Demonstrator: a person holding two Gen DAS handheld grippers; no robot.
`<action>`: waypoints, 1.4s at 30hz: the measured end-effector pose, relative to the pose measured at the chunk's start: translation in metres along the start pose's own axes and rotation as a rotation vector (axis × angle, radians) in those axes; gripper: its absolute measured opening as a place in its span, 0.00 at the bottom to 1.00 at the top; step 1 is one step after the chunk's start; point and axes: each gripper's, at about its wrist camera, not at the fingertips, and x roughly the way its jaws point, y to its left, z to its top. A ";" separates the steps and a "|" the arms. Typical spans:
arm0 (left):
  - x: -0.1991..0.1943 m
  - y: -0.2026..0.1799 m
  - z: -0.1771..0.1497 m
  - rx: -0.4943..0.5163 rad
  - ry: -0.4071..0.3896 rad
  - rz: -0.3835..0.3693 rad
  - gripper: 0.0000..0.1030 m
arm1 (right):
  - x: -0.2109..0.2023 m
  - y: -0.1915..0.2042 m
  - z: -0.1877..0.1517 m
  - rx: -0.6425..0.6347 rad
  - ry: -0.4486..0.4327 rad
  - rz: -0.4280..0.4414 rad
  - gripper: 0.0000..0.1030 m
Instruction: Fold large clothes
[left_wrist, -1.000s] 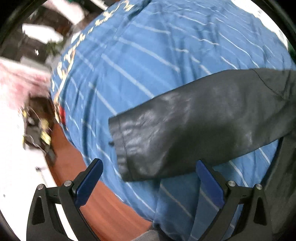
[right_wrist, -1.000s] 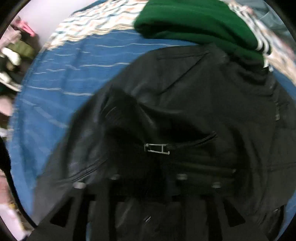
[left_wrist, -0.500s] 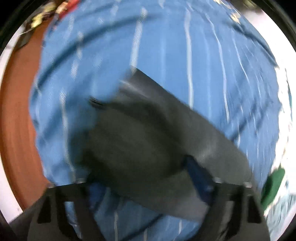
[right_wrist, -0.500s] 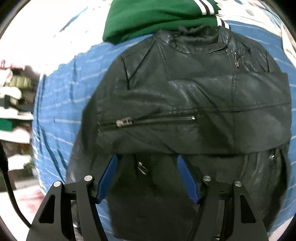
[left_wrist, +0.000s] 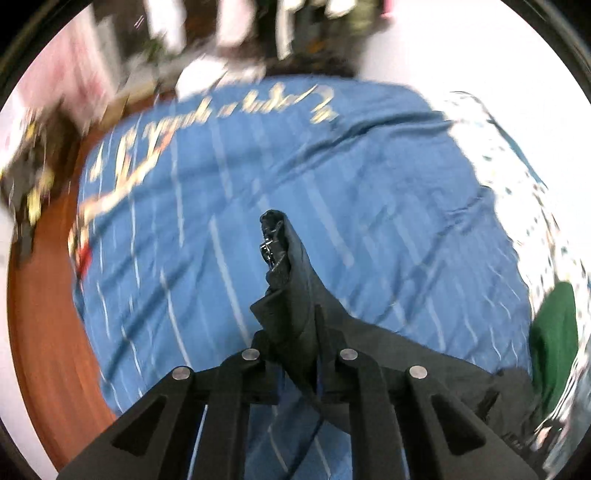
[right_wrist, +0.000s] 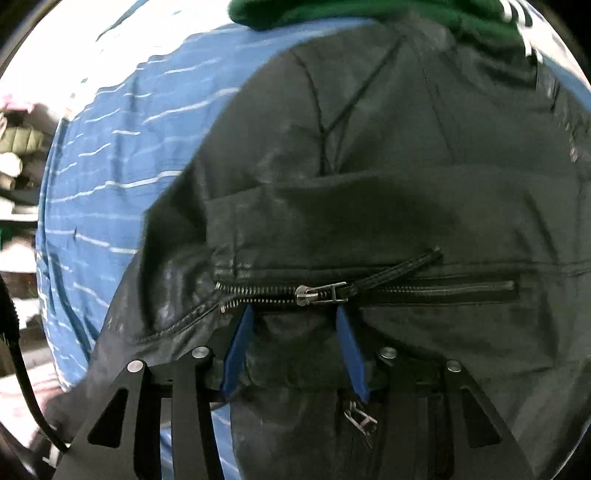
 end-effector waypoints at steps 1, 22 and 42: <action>-0.012 -0.011 0.001 0.050 -0.041 0.004 0.08 | -0.007 -0.001 -0.003 -0.017 -0.023 -0.059 0.84; -0.146 -0.374 -0.215 0.963 -0.173 -0.391 0.06 | -0.109 -0.293 -0.019 0.243 -0.146 -0.188 0.85; -0.101 -0.479 -0.444 1.253 0.203 -0.413 0.92 | -0.137 -0.502 -0.099 0.505 -0.109 0.026 0.85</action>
